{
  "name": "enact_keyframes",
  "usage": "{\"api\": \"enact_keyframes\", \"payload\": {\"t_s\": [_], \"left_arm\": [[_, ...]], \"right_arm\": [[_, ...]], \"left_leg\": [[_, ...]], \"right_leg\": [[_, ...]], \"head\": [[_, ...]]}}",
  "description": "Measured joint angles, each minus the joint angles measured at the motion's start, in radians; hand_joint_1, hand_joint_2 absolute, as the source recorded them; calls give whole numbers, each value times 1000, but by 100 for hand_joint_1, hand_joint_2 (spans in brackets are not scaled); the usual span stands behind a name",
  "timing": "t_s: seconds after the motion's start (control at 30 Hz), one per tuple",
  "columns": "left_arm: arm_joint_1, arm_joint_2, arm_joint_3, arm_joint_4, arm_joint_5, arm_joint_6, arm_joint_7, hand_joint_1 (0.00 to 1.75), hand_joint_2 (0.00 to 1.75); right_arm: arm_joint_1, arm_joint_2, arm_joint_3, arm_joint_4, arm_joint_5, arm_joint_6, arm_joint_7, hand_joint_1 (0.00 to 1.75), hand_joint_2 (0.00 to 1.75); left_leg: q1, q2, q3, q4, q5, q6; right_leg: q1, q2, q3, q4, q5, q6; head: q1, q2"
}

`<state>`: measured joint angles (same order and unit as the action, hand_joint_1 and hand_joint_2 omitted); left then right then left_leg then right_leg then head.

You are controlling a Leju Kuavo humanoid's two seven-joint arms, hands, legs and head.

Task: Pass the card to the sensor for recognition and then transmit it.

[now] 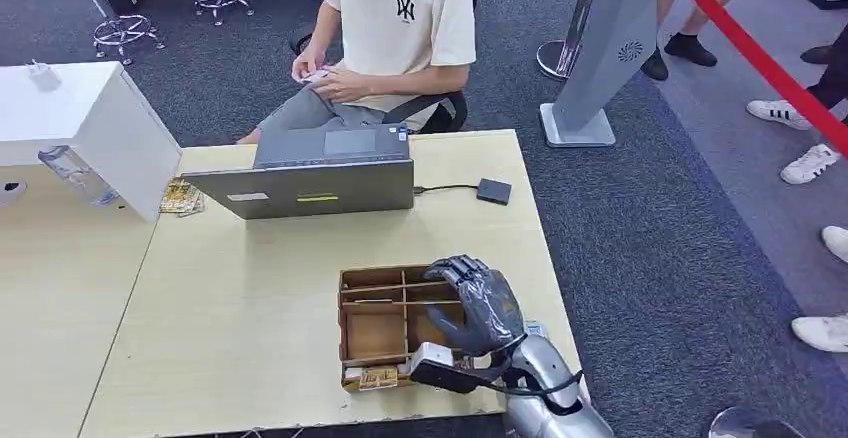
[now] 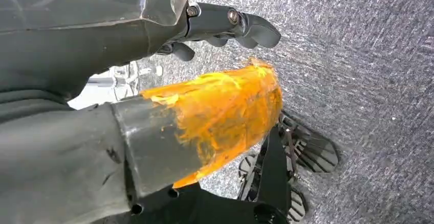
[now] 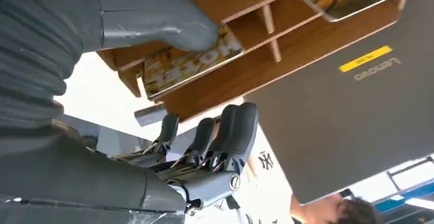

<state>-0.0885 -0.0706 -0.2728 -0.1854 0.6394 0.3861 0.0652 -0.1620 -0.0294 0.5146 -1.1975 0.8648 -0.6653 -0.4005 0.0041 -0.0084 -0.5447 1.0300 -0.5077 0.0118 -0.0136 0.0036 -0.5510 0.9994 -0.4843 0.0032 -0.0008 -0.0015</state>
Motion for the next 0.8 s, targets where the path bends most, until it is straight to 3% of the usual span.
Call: {"api": "enact_keyframes", "payload": {"t_s": [0.17,0.27,0.37,0.43,0.47,0.5,0.53,0.6,0.8], "left_arm": [[0,1,0,0,2,0,0,0,0],[0,2,0,0,3,0,0,0,0],[0,3,0,0,3,0,0,0,0],[0,3,0,0,4,0,0,0,0],[0,3,0,0,4,0,0,0,0],[0,3,0,0,4,1,0,0,0],[0,3,0,0,4,1,0,0,0],[0,3,0,0,4,1,0,0,0],[0,3,0,0,4,1,-1,0,0]], "right_arm": [[0,-9,-23,0,13,-2,1,73,175],[1,-13,-33,-2,21,-1,1,63,175],[3,-17,-37,-6,21,-1,1,68,175],[7,-19,-38,-10,21,2,1,80,175],[8,-19,-38,-11,21,2,1,96,175],[10,-21,-39,-12,22,3,1,140,175],[11,-23,-39,-13,22,3,1,141,175],[13,-24,-39,-15,22,5,1,175,175],[13,-26,-39,-17,24,13,1,175,175]], "left_leg": [[0,0,0,0,0,0],[0,0,0,0,0,0],[0,0,0,0,0,0],[0,0,0,0,0,0],[0,0,0,0,0,0],[0,0,0,0,0,0],[0,0,0,0,0,0],[0,0,0,0,0,0],[0,0,0,0,0,0]], "right_leg": [[0,0,0,0,0,0],[0,0,0,0,0,0],[0,0,0,0,0,0],[0,0,0,0,0,0],[0,0,0,0,0,0],[0,0,0,0,0,0],[0,0,0,0,0,0],[0,0,0,0,0,0],[0,0,0,0,0,0]], "head": [[0,0],[0,0],[0,0],[0,0],[0,0],[0,0],[0,0],[0,0],[0,0]]}}
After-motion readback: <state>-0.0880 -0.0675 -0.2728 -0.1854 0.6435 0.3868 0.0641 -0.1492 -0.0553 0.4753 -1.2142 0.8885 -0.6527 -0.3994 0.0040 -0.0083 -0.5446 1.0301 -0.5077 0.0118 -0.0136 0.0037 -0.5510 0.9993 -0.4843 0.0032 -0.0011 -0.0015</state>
